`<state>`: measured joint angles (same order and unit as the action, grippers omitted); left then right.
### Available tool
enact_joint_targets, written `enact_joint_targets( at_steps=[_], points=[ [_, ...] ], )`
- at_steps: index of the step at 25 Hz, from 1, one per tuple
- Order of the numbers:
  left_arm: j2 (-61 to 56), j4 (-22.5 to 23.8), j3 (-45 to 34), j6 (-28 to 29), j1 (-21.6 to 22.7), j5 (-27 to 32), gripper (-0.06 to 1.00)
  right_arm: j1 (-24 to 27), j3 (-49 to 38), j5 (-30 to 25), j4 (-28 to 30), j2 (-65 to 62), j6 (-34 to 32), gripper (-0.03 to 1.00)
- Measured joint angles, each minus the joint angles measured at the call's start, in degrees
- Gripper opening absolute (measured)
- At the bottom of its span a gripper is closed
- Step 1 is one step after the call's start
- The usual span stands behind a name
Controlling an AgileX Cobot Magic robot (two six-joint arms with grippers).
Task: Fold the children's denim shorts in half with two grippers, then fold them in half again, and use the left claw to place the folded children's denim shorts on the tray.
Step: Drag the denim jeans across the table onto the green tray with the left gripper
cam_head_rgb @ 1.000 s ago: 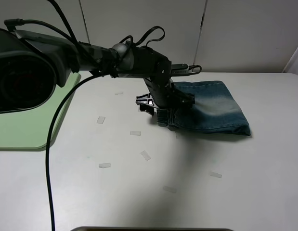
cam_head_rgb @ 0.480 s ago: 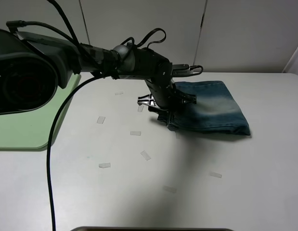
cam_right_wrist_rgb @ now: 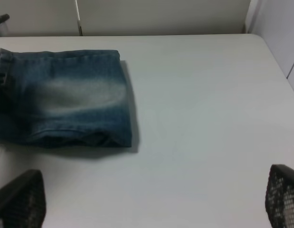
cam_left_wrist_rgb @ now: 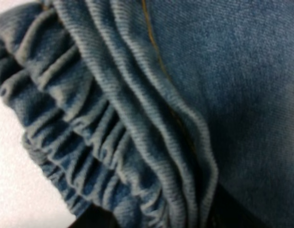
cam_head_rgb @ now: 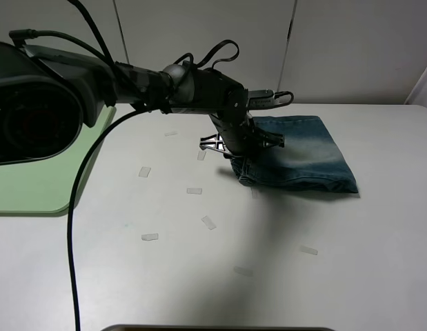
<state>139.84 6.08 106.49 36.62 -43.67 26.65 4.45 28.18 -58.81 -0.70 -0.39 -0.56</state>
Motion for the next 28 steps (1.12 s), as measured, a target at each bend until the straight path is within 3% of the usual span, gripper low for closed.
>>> enact_joint_targets(
  at_steps=[7, 17, 28],
  points=[
    [-3.40, 3.11, 1.19, -1.46, 0.58, 8.70, 0.27, 0.00, 0.00, 0.00, 0.00, 0.00, 0.00, 0.70],
    [-10.47, 6.25, 1.48, -13.16, 4.29, 22.06, 0.26, 0.00, 0.00, 0.00, 0.00, 0.00, 0.00, 0.70],
    [-16.04, 6.43, 1.48, -25.08, 13.41, 31.78, 0.26, 0.00, 0.00, 0.00, 0.00, 0.00, 0.00, 0.70]
  ],
)
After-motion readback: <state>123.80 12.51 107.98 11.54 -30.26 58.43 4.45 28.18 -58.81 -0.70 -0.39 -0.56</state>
